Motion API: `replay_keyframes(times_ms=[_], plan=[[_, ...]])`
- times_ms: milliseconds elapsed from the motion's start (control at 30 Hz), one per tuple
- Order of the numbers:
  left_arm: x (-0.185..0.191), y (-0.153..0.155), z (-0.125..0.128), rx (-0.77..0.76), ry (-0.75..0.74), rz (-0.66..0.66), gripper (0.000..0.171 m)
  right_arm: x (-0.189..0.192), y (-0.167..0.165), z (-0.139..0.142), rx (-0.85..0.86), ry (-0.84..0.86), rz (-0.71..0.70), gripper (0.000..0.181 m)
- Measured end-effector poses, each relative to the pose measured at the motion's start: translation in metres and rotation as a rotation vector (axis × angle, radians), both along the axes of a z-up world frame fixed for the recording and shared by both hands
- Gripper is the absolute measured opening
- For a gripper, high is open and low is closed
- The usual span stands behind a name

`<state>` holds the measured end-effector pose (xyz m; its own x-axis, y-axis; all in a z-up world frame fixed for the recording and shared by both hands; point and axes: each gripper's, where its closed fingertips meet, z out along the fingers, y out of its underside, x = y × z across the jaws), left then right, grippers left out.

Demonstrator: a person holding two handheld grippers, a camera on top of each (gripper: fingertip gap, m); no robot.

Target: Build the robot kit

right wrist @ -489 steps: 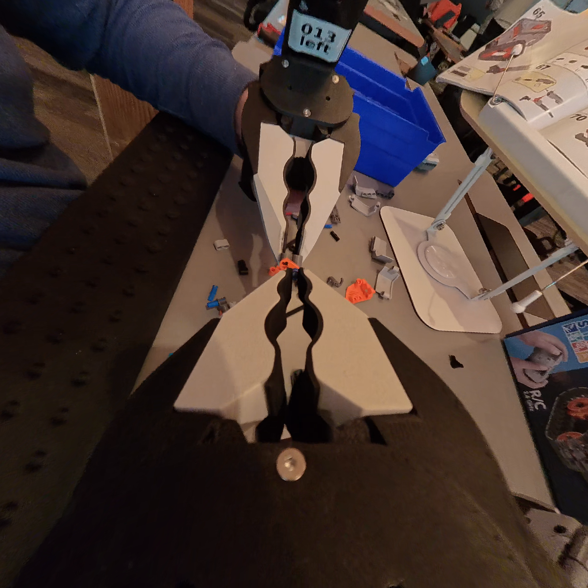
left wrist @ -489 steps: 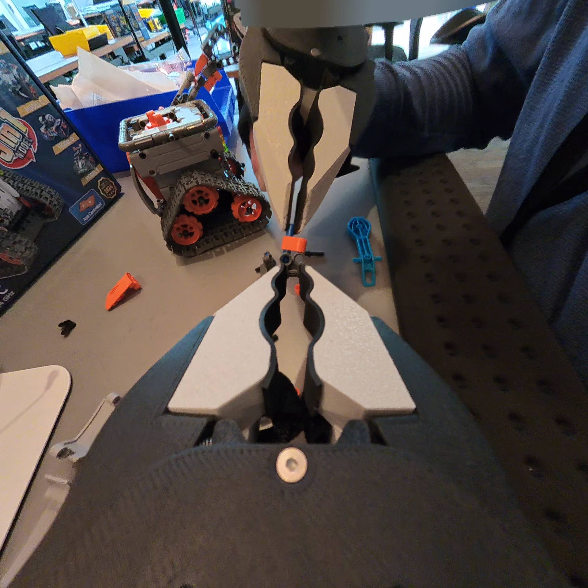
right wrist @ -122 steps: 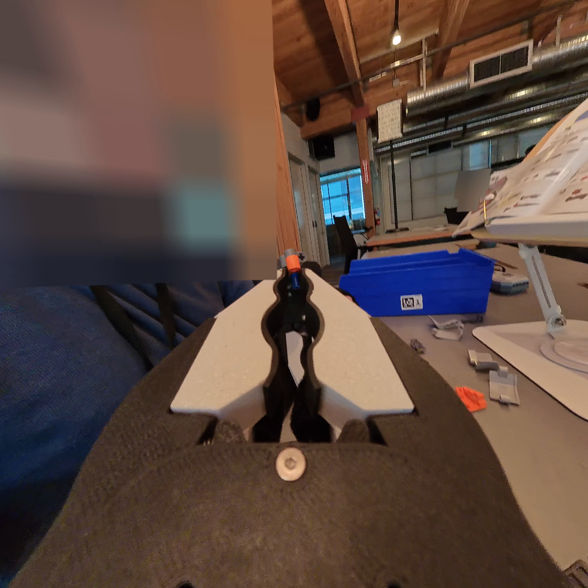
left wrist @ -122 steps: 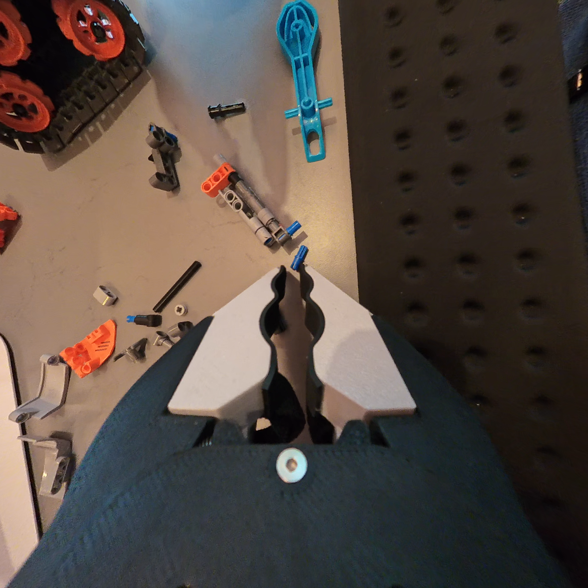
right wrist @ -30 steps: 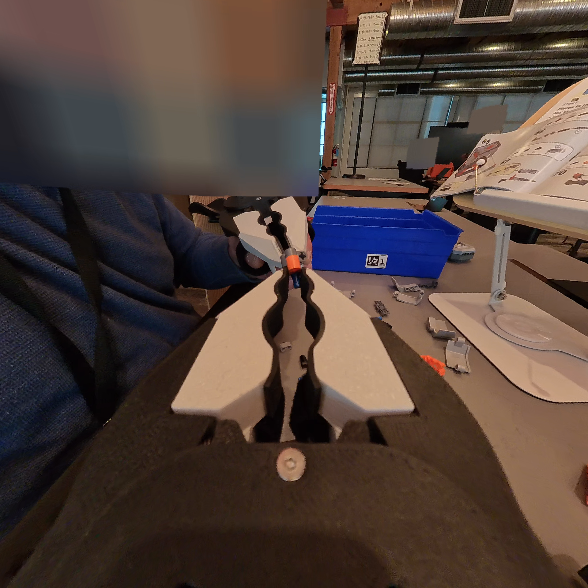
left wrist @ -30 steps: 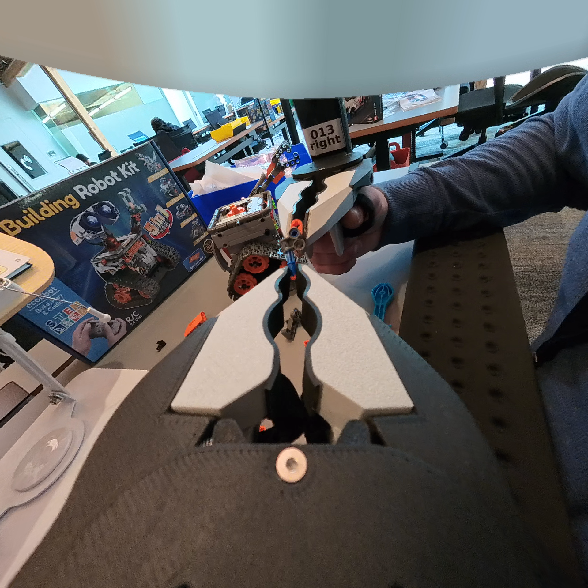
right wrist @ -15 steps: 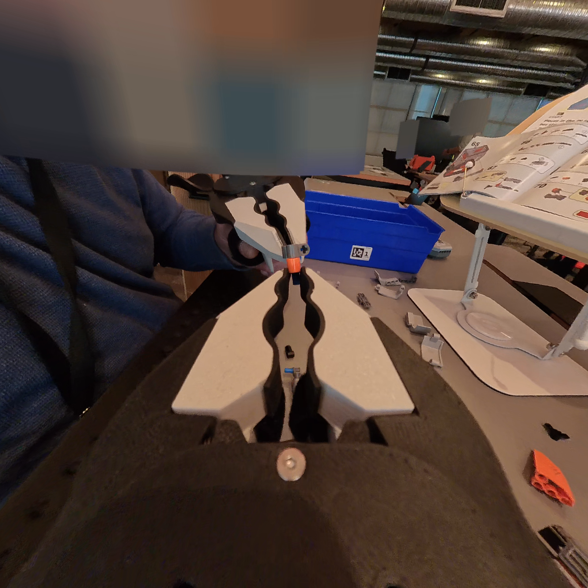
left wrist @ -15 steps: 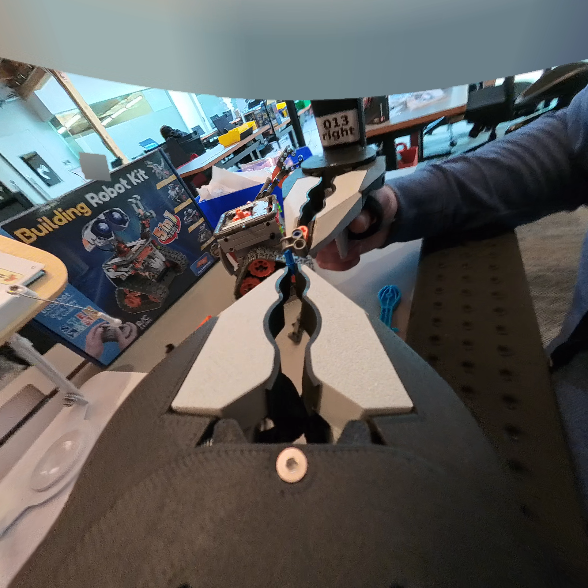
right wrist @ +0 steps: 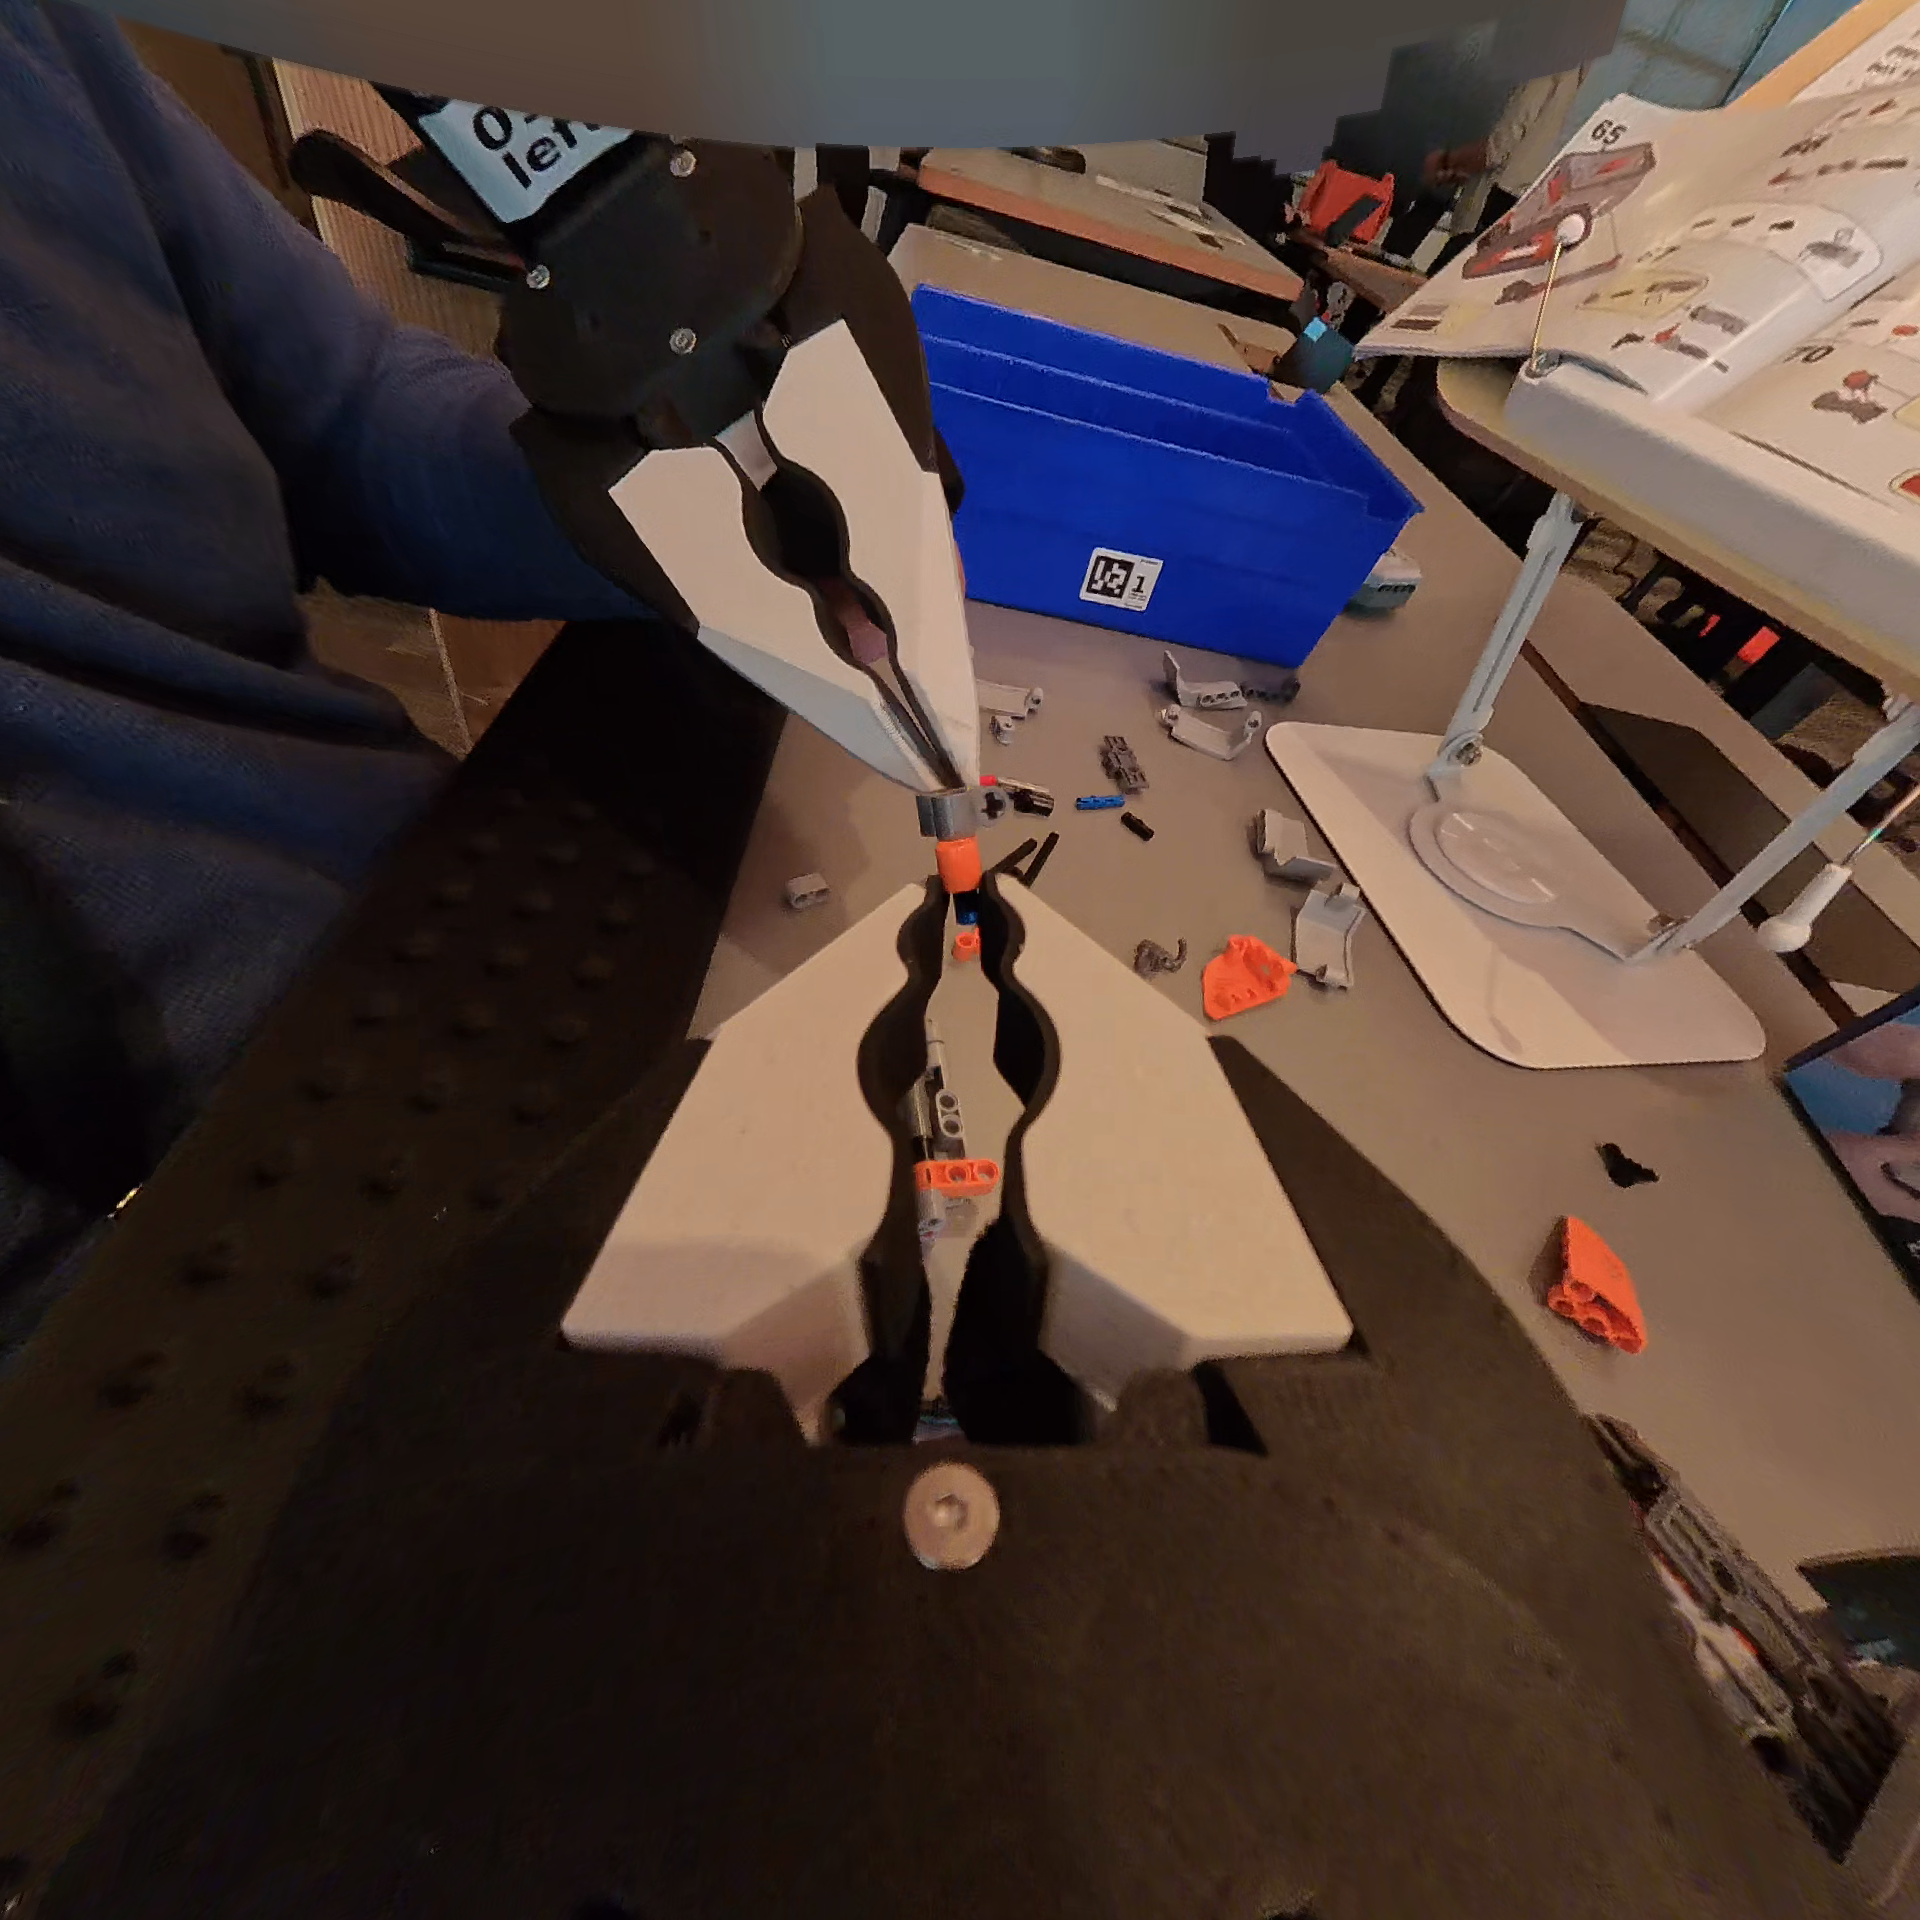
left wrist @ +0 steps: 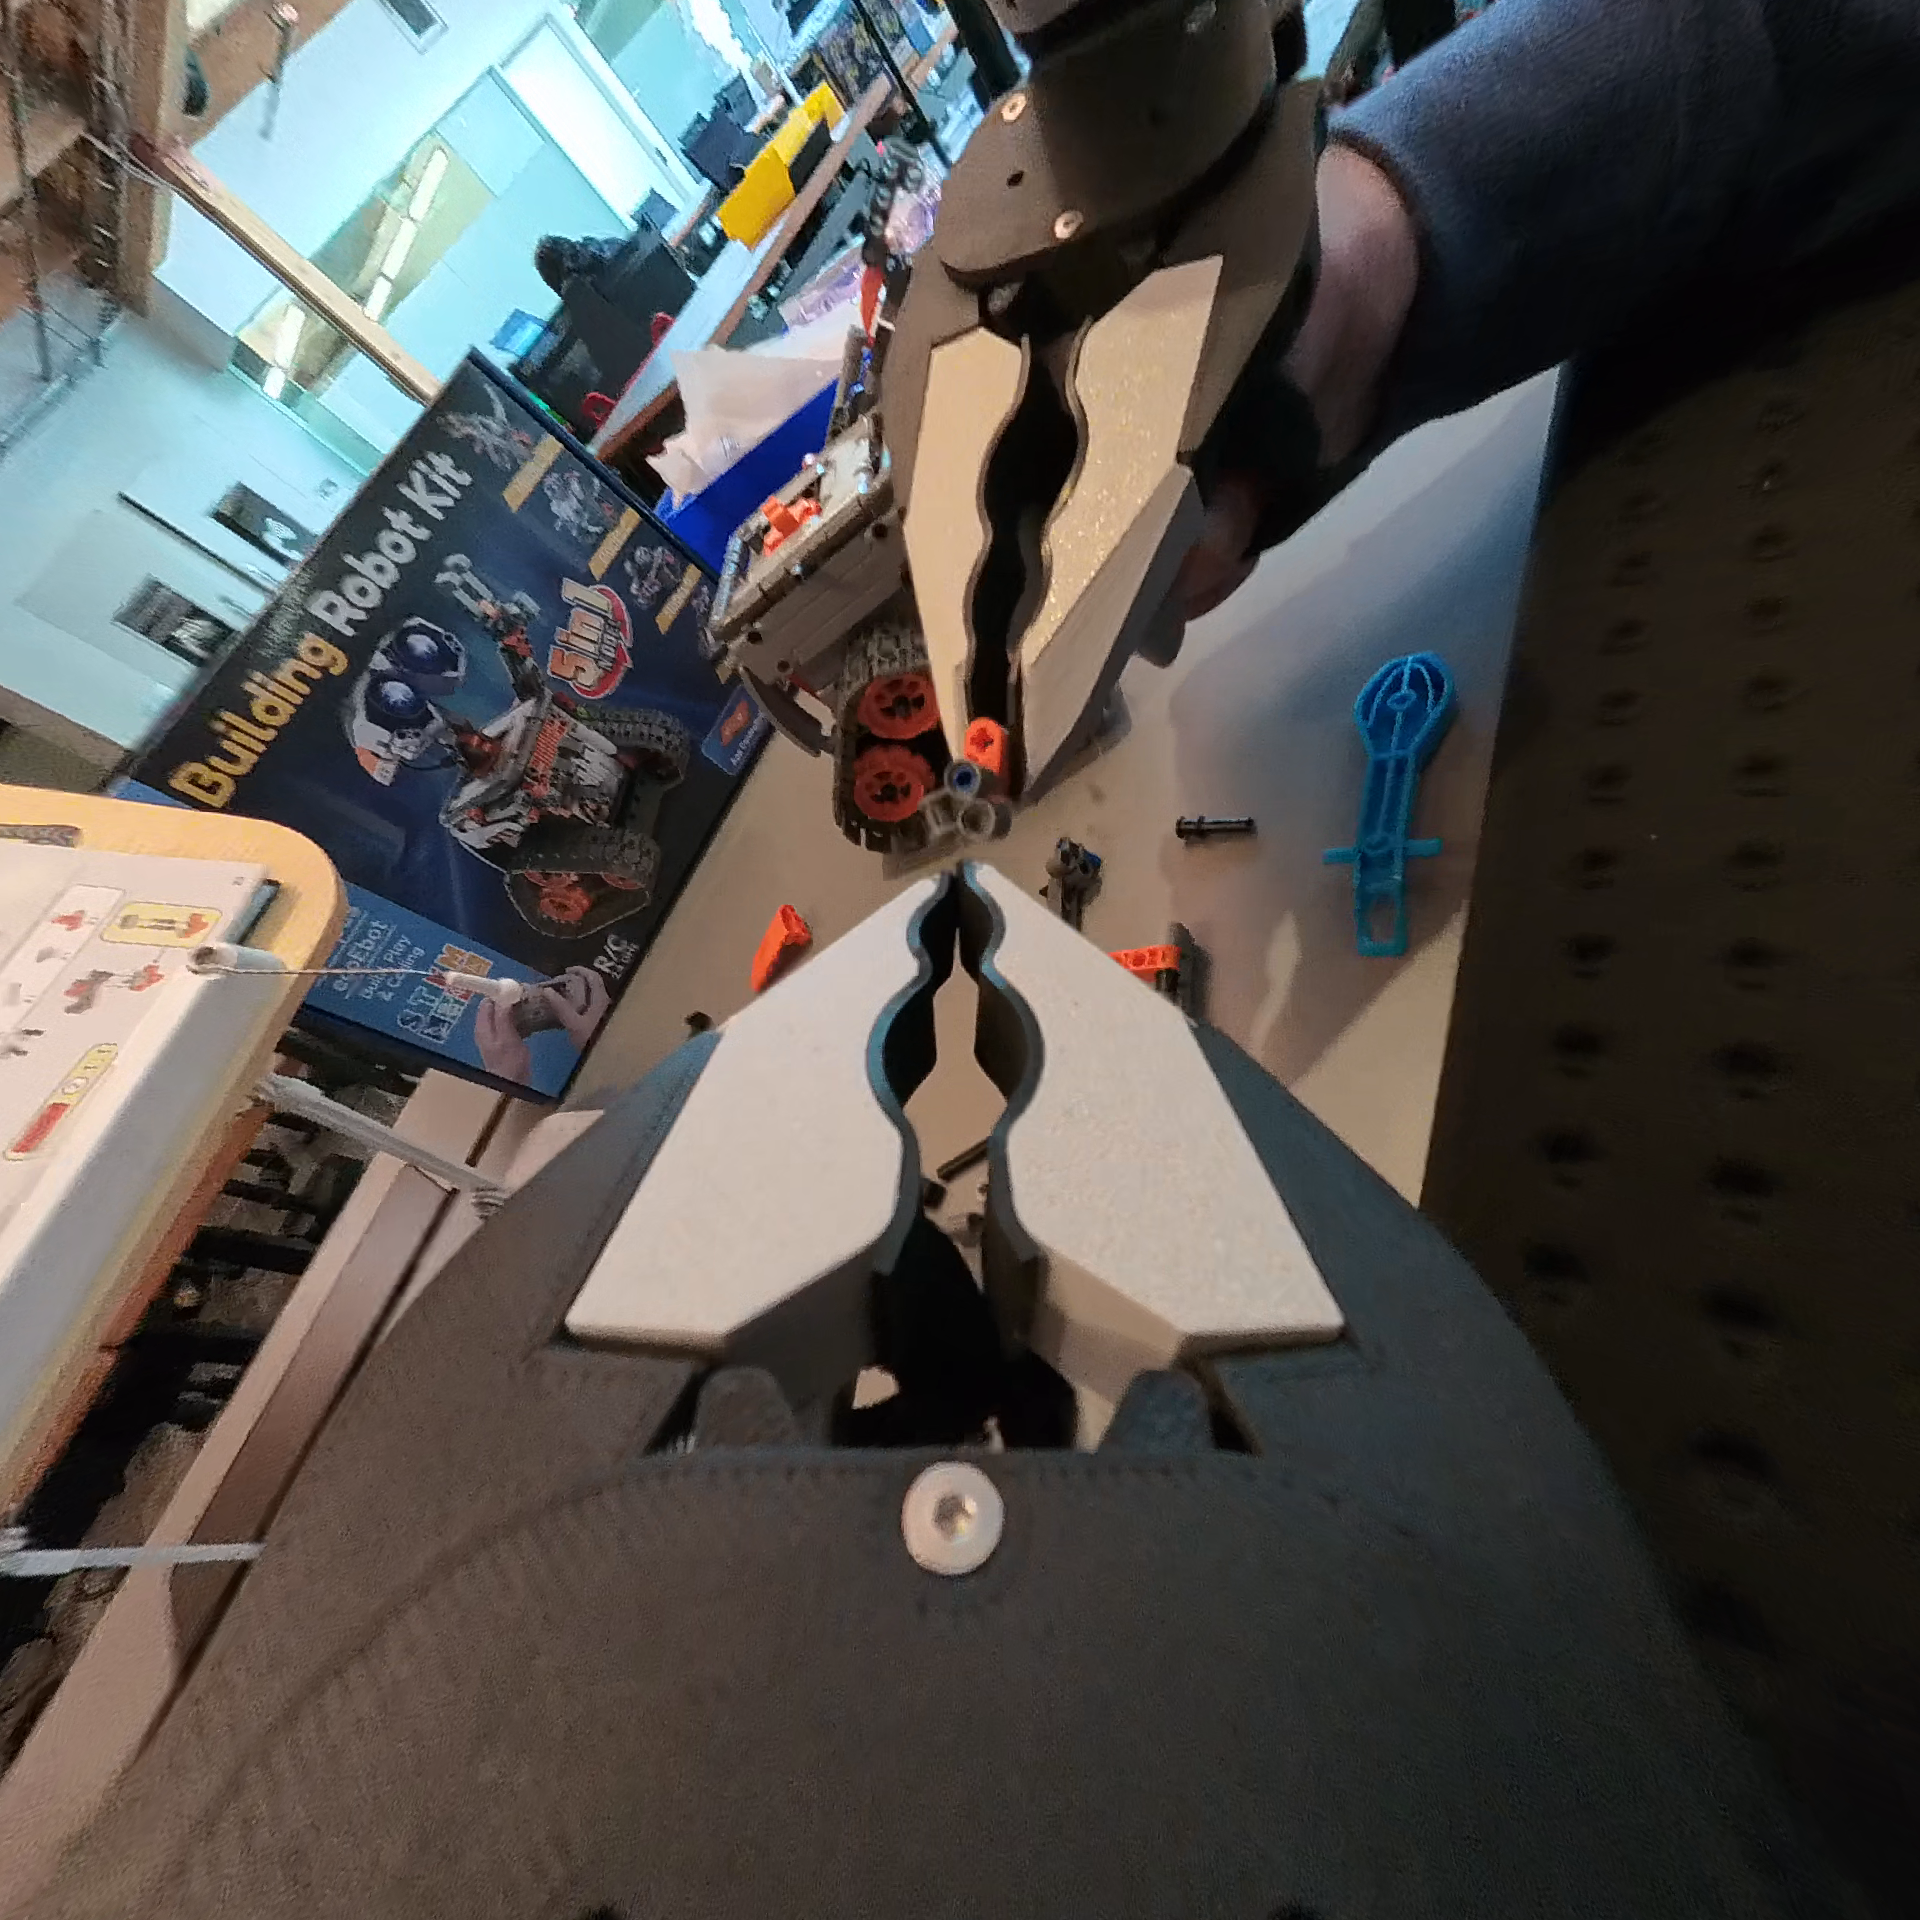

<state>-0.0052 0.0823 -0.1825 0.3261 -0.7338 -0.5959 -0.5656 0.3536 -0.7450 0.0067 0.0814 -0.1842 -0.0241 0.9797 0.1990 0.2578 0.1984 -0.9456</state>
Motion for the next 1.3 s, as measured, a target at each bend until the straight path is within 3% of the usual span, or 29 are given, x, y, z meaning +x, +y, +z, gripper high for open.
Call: replay_keyframes(times_ms=[167,433,567,700,867,1167,1300], plan=[[-0.002,0.001,-0.023,-0.127,0.038,-0.018,0.0,0.023,0.004,0.018,-0.079,0.062,-0.01,0.004],[0.004,0.003,-0.037,-0.205,0.087,-0.045,0.01,0.101,0.019,0.06,-0.057,0.184,-0.207,0.004],[0.013,0.002,-0.041,-0.232,0.114,-0.071,0.012,0.13,0.013,0.049,-0.05,0.105,-0.291,0.004],[0.03,-0.004,-0.04,-0.254,0.112,-0.117,0.016,0.153,0.0,0.021,0.054,-0.116,-0.407,0.004],[0.062,-0.019,-0.04,-0.218,0.13,-0.192,0.021,0.142,-0.03,-0.013,0.124,-0.263,-0.419,0.004],[0.1,-0.052,-0.036,0.034,0.202,-0.349,0.035,0.096,-0.061,-0.046,0.011,-0.262,-0.395,0.004],[0.107,-0.062,-0.042,0.168,0.246,-0.392,0.031,0.087,-0.067,-0.051,-0.06,-0.246,-0.369,0.004]])
